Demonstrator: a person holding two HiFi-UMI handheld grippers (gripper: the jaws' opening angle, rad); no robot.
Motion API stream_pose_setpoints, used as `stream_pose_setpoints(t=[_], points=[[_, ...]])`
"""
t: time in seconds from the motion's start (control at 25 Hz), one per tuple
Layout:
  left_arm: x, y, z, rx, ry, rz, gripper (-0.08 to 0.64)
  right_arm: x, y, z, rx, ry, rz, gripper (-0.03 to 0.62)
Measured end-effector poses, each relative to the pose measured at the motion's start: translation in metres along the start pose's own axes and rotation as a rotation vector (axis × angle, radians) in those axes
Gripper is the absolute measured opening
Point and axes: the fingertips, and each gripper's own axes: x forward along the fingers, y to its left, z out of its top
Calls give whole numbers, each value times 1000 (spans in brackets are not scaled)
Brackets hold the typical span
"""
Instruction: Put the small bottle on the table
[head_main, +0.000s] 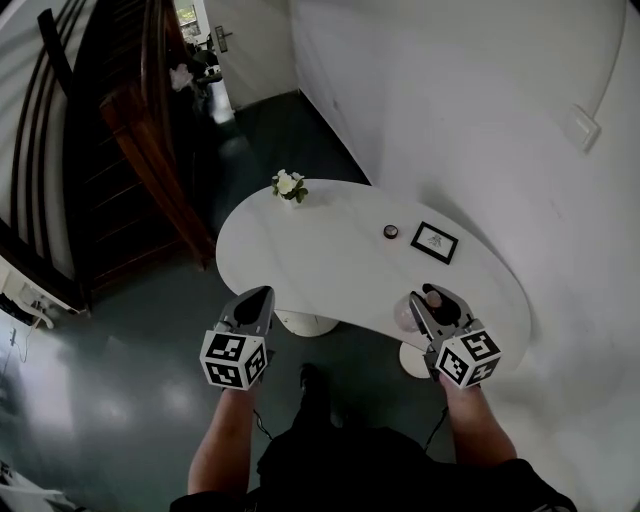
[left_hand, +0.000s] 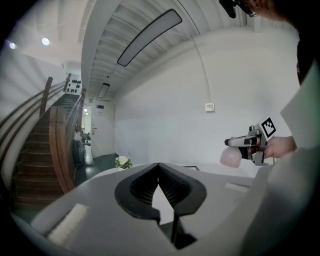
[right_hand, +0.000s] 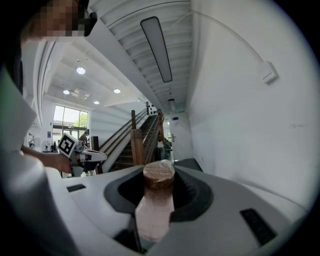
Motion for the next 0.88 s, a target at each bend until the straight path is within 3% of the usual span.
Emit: stream_pose_setpoints(t=[0.6,0.88], points=[[124,129,23,0,-37,-67,12,157,-31,33,-12,5,-68,132],[161,162,27,-1,-25,-127,12,205,-33,40,-3,11,-99,132]])
